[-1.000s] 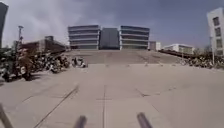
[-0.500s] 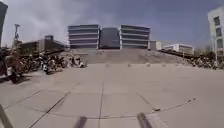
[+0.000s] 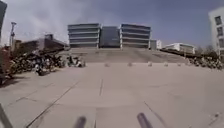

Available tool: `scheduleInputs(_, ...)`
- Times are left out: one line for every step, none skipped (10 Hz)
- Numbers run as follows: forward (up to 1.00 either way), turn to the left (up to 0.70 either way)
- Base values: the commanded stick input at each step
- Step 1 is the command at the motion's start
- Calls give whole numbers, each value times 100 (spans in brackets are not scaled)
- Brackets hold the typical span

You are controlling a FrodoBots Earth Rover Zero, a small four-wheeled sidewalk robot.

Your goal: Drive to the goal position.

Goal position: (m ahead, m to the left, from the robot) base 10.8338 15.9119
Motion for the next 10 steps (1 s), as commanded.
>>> scheduleInputs(100, 0)
scheduleInputs(100, 0)
scheduleInputs(100, 0)
scheduleInputs(100, -37)
scheduleInputs(100, -18)
scheduleInputs(100, 0)
scheduleInputs(100, 0)
scheduleInputs(100, 0)
scheduleInputs(100, 0)
scheduleInputs(100, 0)
